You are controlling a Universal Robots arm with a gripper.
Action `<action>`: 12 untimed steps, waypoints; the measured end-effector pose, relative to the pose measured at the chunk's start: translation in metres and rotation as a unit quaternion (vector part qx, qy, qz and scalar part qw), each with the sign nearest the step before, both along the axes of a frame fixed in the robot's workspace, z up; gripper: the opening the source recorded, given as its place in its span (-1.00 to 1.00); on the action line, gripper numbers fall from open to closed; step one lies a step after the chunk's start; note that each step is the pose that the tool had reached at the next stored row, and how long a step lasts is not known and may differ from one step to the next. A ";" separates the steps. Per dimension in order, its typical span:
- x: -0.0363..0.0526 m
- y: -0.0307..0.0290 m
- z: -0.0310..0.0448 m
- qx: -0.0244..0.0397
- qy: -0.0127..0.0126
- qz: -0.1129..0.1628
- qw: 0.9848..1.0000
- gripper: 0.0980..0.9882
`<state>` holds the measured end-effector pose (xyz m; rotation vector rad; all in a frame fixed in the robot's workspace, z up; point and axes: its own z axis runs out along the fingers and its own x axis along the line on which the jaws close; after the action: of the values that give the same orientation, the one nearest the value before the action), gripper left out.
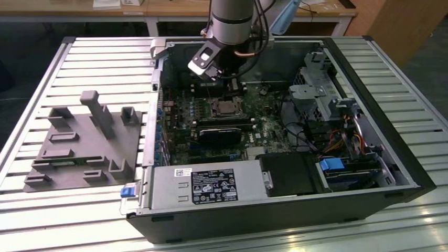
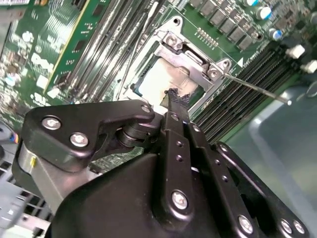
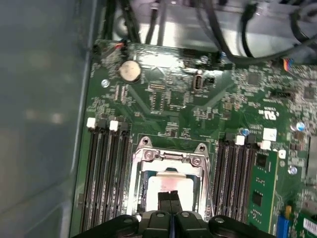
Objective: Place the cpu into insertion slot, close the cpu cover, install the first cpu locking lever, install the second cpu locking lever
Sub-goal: 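Close the cpu cover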
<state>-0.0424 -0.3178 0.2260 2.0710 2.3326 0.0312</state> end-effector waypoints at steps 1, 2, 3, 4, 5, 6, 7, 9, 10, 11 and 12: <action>0.0000 0.0000 0.0000 0.000 0.000 0.009 1.000 -0.99; 0.0000 0.0000 0.0000 0.000 0.000 0.018 1.000 -0.99; 0.0000 0.0000 0.0000 0.000 0.000 0.027 1.000 -0.99; 0.0000 0.0000 0.0000 0.000 0.000 0.036 0.999 -0.99; 0.0000 0.0000 0.0000 0.000 0.000 0.045 0.999 -0.99; 0.0000 0.0000 0.0000 0.000 0.000 0.054 0.999 -0.99; 0.0000 0.0000 0.0000 0.000 0.000 0.064 0.998 -0.99; 0.0000 0.0000 0.0000 0.000 0.000 0.082 0.997 -0.99; 0.0000 0.0000 0.0000 0.000 0.000 0.091 0.996 -0.99; 0.0000 0.0000 0.0000 0.000 0.000 0.100 0.995 -0.99; 0.0000 0.0000 0.0000 0.000 0.000 0.109 0.994 -0.99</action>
<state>-0.0424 -0.3178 0.2260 1.8063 2.5459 0.0348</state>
